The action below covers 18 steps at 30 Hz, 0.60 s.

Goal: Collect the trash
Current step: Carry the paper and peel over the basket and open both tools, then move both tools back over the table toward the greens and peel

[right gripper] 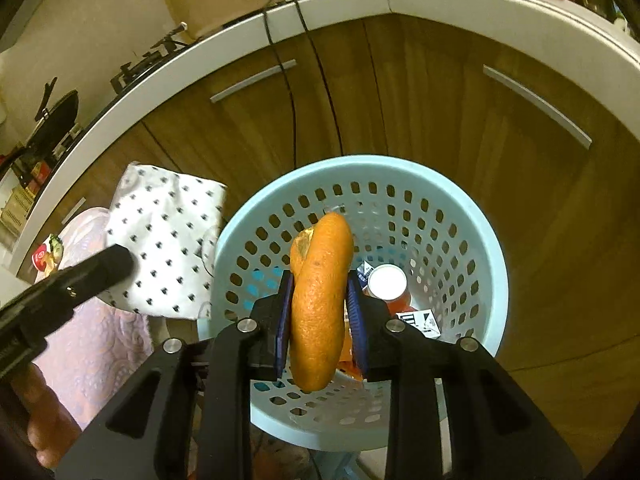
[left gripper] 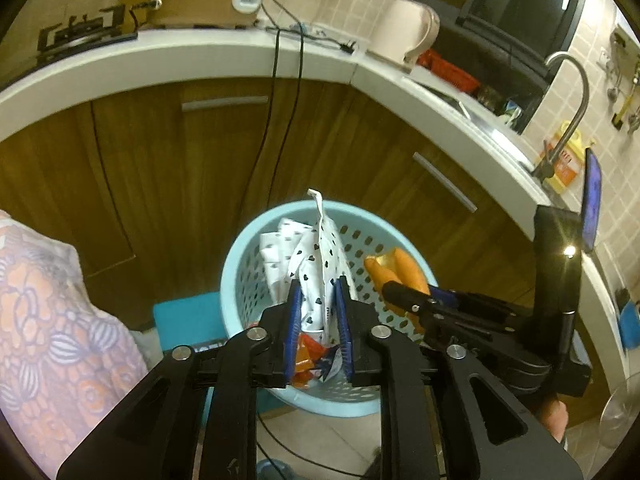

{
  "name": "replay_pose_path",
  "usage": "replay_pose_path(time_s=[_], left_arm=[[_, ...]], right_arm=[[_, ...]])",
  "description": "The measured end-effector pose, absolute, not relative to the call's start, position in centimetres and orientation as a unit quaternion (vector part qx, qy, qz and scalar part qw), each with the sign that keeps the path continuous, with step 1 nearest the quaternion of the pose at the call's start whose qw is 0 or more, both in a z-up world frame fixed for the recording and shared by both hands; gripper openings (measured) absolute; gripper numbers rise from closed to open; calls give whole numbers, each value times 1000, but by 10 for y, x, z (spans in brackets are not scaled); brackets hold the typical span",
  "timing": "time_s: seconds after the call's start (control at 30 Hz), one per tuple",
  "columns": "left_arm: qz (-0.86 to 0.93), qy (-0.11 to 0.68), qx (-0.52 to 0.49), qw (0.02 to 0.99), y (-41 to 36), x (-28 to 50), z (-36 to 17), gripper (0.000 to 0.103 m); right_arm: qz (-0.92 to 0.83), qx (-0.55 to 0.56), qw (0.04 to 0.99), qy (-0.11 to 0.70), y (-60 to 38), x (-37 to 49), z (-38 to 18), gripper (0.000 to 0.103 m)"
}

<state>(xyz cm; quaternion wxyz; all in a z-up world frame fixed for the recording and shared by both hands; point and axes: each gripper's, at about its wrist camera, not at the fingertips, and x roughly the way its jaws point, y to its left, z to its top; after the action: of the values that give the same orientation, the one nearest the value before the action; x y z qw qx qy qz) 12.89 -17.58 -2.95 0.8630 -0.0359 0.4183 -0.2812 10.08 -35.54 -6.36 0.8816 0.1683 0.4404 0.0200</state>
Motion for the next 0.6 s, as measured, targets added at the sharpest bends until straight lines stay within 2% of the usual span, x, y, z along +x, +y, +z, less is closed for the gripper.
replay_pose_path(time_s=[0.03, 0.1, 0.13, 0.17, 0.6], left_arm=[[-276, 420, -35, 864, -175, 130, -32, 21], [-268, 427, -37, 863, -174, 133, -36, 36], [-264, 429, -38, 863, -173, 133, -38, 37], [-262, 431, -39, 863, -170, 133, -39, 39], [-248, 408, -74, 875, -125, 114, -21, 43]], right_arm=[[20, 171, 879, 444, -357, 102, -66, 27], [20, 177, 876, 449, -359, 104, -68, 35], [19, 178, 876, 448, -360, 104, -68, 43], [17, 176, 878, 445, -361, 103, -67, 45], [46, 154, 896, 414, -337, 98, -36, 46]])
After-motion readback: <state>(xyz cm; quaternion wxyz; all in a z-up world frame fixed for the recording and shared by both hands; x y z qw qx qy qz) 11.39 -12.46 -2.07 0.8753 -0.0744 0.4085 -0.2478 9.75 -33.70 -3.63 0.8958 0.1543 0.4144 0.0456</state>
